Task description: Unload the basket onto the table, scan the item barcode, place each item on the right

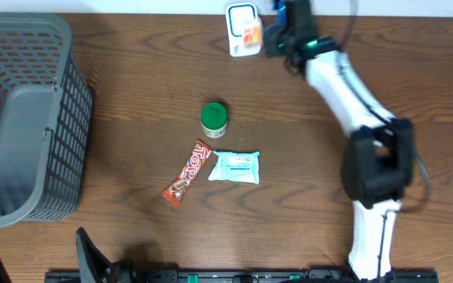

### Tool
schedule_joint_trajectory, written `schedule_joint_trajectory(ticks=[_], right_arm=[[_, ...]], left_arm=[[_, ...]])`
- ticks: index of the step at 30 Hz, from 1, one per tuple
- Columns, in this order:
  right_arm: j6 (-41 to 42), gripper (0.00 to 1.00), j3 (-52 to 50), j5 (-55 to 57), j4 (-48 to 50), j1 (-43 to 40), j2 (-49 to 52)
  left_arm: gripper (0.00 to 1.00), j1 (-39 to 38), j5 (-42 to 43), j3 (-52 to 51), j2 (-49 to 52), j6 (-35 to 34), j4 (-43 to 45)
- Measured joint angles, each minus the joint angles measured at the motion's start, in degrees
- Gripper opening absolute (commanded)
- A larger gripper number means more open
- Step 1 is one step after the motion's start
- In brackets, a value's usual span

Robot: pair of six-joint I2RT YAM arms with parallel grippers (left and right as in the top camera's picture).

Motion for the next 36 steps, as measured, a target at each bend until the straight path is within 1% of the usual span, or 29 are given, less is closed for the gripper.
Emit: schedule_joint_trajectory(ticks=[4,5,7,9,11,13,15,17,21,27,31,36], right_arm=[[0.5,0.21,0.57,1.66,-13.25,-5.57,-10.21],[0.72,0.27,0.57,1.97,-14.45,-6.27,-11.28],[2.16,0.41,0.98,1.55,-18.91,-9.22,-13.81],[2.58,0.59,1.29,0.17,-21.94,-11.65,-14.82],[2.38,0.68,1.36,-1.27,-25.16,-12.44,-14.51],[2.38,0.76,1.33,-2.54,-28.11,-11.63,-13.27],[2.25,0.91,1.33,-3.52,-28.81,-9.64,-11.06],[1.49,0.99,1.33,-4.17,-28.61,-7.28,-8.63],[0.94,0.99,1.22,-5.22,-27.65,-2.16,-3.34],[2.67,0.99,1.18,-5.84,-23.5,3.56,3.96],[3.19,0.99,1.07,-5.35,-19.52,6.16,7.48],[5.14,0.99,1.05,-1.31,-14.23,7.78,9.99]], left_arm=[[0.98,-0.92,1.27,0.0,-0.02,0.0,0.04],[0.98,-1.05,1.4,0.0,-0.02,0.0,0.04],[0.98,-1.4,1.6,0.0,-0.02,0.0,0.07],[0.98,-1.79,1.62,0.0,-0.02,0.0,0.07],[0.98,-2.23,1.64,0.0,-0.02,0.0,0.07],[0.98,-2.43,1.68,0.0,-0.02,0.0,0.04],[0.98,-2.49,1.77,0.0,-0.02,0.0,0.07],[0.98,-2.51,1.77,0.0,-0.02,0.0,0.07],[0.98,-2.51,1.77,0.0,-0.02,0.0,0.04],[0.98,-2.51,1.77,0.0,-0.02,0.0,0.04],[0.98,-2.51,1.77,0.0,-0.02,0.0,0.04],[0.98,-2.51,1.77,0.0,-0.02,0.0,-0.07]])
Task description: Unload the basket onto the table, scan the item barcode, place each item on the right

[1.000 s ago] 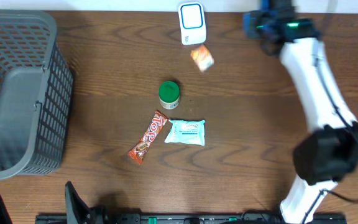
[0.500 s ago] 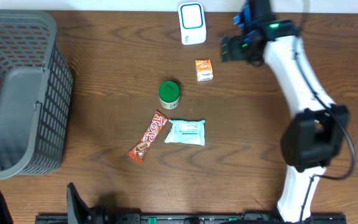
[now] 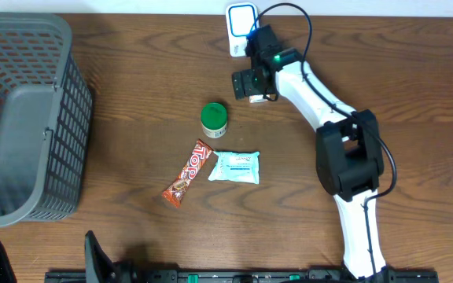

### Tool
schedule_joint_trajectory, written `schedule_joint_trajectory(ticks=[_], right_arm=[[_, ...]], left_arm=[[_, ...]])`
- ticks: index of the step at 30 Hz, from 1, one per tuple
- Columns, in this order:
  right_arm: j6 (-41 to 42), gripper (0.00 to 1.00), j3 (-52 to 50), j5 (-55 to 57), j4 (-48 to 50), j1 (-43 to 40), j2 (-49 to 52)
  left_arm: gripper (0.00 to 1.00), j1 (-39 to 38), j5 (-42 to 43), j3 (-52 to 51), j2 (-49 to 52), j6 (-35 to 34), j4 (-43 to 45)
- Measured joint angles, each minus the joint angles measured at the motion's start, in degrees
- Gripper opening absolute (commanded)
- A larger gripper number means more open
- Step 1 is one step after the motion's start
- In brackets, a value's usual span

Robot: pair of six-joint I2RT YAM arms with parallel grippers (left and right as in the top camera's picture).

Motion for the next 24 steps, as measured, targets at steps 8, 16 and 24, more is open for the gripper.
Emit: schedule_joint_trajectory(ticks=[8,16,24], right_arm=[[2.82,0.44,0.11,4.13,0.9,-0.33,2.8],[3.43,0.28,0.61,4.07,-9.25,-1.29,1.55],[4.07,0.3,0.07,8.85,-26.6,-10.91,-3.45]], left_arm=[[0.98,0.0,0.02,0.0,0.0,0.0,-0.2],[0.98,0.0,0.02,0.0,0.0,0.0,-0.42],[0.98,0.0,0.7,-0.02,-0.02,-0.02,-1.86]])
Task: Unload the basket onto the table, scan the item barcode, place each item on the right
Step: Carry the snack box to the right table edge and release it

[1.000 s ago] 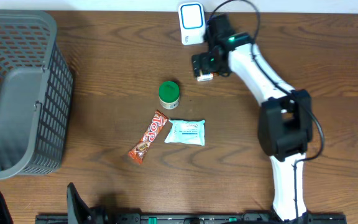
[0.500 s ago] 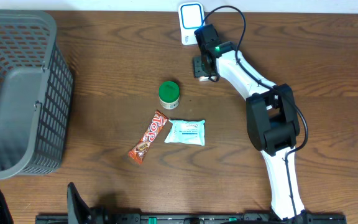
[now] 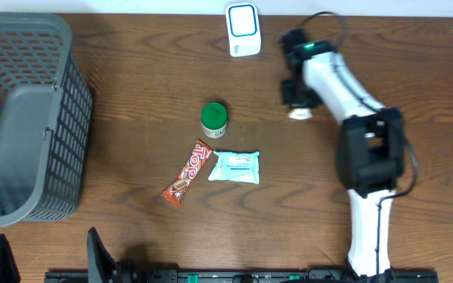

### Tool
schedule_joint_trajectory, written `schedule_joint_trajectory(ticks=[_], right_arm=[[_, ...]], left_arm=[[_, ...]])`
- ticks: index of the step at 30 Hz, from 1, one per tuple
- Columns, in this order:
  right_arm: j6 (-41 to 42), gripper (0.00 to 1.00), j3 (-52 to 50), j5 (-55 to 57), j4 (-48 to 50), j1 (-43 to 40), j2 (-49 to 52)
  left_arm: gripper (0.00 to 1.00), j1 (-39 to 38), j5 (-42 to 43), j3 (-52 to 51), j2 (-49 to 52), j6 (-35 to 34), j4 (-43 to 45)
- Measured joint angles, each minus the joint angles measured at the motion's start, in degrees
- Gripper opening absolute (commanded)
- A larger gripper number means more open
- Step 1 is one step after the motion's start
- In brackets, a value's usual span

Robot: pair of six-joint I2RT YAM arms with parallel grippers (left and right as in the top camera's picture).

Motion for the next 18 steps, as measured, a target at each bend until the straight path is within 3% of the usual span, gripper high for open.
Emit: schedule_joint_trajectory(ticks=[5,9,18], right_arm=[[1.14,0.24,0.02,7.13,-6.93,-11.89,-3.48],[1.77,0.27,-0.17,9.97,-9.33,-22.64,-3.63],[2.21,0.33,-0.59,12.33,-3.32,-42.53,-3.63]], left_arm=[[0.98,-0.02,2.08,0.0,0.0,0.02,1.38],[0.98,-0.7,2.54,0.0,0.0,0.02,1.53],[0.98,-2.97,3.19,0.0,0.0,0.02,1.62]])
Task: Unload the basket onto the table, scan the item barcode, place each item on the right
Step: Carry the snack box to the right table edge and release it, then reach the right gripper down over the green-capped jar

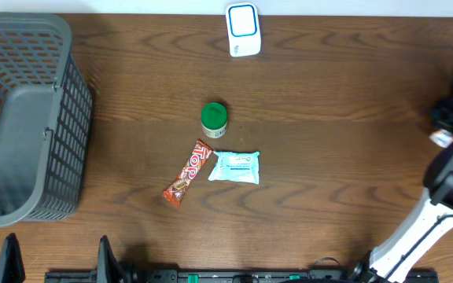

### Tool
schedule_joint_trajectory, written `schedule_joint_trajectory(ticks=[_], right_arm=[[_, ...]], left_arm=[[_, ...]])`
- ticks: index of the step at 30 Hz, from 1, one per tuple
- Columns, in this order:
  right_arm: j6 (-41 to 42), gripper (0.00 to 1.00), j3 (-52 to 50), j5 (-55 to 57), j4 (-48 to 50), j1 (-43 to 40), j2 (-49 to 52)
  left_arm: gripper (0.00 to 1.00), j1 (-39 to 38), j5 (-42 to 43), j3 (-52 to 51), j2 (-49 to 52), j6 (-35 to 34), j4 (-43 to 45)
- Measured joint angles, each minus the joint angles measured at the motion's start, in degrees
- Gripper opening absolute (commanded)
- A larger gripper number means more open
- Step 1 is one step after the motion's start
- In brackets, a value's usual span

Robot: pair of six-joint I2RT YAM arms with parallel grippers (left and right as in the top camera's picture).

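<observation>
The white barcode scanner (243,30) with a blue-framed window stands at the table's far edge. My right gripper (445,130) is at the right border of the overhead view, far from the scanner. A small white and orange item (440,139) pokes out from under it and appears to be held. Most of that item is hidden by the gripper. My left gripper does not show; only dark arm parts (103,258) stick up at the bottom left.
A green-lidded jar (214,118), a red-brown candy bar (189,173) and a pale blue packet (235,167) lie mid-table. A grey mesh basket (81,102) fills the left side.
My right gripper was right of the scanner, mid-table, with the white item. Now it is at the right border of the view, with the item still under it.
My right gripper first held the white and orange item right beside the scanner. Then it was just below the scanner, then to its lower right. Now it is at the table's right side. The other items have not moved.
</observation>
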Motion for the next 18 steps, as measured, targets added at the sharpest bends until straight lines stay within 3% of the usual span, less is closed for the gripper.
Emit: schedule_joint_trajectory(ticks=[2,3,7,18], right_arm=[[0.0,0.37,-0.13,0.13,1.22,-2.82,0.0],[0.02,0.46,-0.26,-0.07,1.88,-4.39,0.0],[-0.04,0.99,-1.51,-4.04,5.31,-9.49,0.0],[-1.84,0.99,-0.87,-16.83,3.8,-10.99,0.0]], left_arm=[[0.98,-0.46,0.0,0.0,0.0,0.0,0.48],[0.98,-0.68,-0.02,0.0,0.0,0.0,0.87],[0.98,-1.29,0.0,0.0,0.0,0.0,0.94],[0.98,-1.75,-4.22,-5.4,0.0,1.36,1.18]])
